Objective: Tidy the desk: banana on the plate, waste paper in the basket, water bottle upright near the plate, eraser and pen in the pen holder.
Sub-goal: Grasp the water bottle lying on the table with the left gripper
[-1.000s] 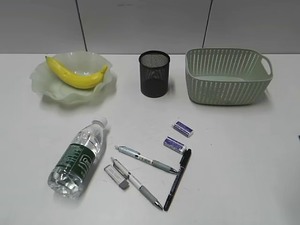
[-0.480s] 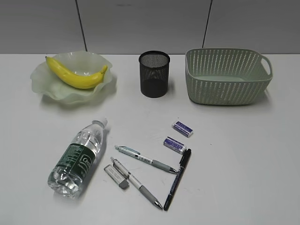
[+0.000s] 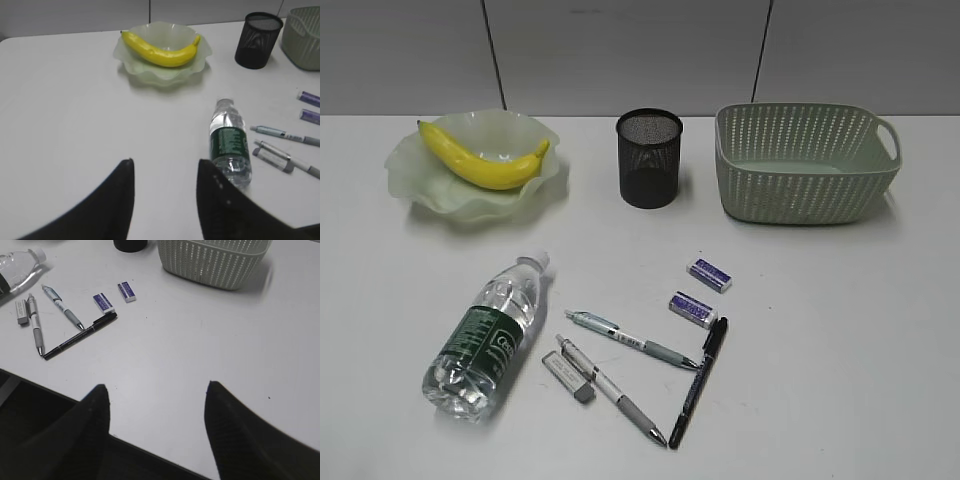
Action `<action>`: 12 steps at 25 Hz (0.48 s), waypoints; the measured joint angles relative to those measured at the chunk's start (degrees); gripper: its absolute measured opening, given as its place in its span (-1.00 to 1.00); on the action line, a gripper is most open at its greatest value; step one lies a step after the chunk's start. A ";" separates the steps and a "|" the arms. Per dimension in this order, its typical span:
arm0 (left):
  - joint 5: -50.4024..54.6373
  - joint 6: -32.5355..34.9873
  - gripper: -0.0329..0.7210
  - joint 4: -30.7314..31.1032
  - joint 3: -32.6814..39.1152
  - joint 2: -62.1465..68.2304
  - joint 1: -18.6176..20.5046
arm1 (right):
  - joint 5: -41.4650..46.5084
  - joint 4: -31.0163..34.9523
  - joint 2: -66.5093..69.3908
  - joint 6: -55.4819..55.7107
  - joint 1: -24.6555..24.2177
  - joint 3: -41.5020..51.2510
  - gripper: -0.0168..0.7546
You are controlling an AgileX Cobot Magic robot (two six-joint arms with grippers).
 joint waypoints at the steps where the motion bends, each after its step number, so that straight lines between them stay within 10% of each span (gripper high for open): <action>1: -1.61 0.75 -0.09 -1.31 -0.47 2.04 0.00 | 0.00 0.00 -0.16 0.00 0.00 0.00 0.28; 12: -16.47 13.38 -0.03 -25.06 -2.24 39.75 0.00 | 0.00 0.00 -0.29 0.00 0.00 0.00 0.28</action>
